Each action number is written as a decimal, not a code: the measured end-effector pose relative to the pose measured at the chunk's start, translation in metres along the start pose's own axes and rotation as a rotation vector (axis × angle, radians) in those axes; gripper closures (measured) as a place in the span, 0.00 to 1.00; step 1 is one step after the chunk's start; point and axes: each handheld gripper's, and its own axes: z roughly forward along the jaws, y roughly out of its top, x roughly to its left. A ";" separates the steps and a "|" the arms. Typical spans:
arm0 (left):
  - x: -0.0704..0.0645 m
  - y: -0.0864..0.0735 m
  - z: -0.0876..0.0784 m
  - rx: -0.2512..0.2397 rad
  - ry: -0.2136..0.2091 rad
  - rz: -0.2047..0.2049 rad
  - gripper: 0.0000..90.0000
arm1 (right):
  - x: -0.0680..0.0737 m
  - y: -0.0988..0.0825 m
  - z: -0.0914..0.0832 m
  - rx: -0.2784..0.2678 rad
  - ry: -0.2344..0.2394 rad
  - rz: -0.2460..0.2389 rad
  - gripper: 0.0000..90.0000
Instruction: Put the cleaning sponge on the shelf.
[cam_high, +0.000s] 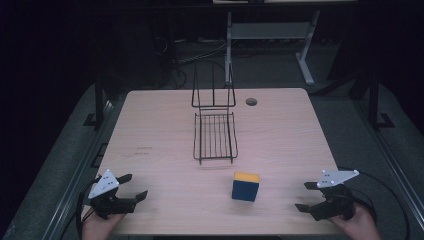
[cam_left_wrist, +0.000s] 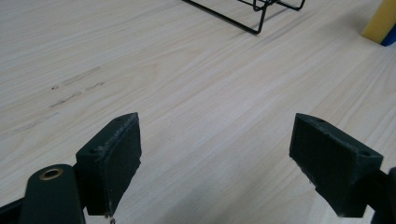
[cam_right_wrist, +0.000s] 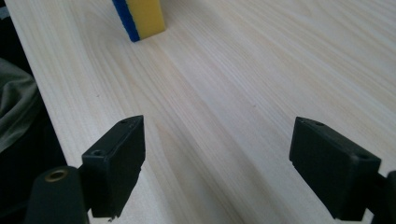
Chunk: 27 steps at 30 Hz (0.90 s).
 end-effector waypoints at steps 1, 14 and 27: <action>0.001 0.000 -0.001 -0.002 0.003 -0.003 0.18 | 0.001 0.002 -0.001 0.003 0.004 -0.005 0.20; 0.000 0.002 0.002 0.004 0.003 0.007 0.18 | 0.011 0.021 0.005 0.016 0.036 -0.075 0.19; -0.002 0.003 0.003 0.002 -0.005 0.014 0.18 | 0.024 0.043 0.025 0.039 0.099 -0.125 0.18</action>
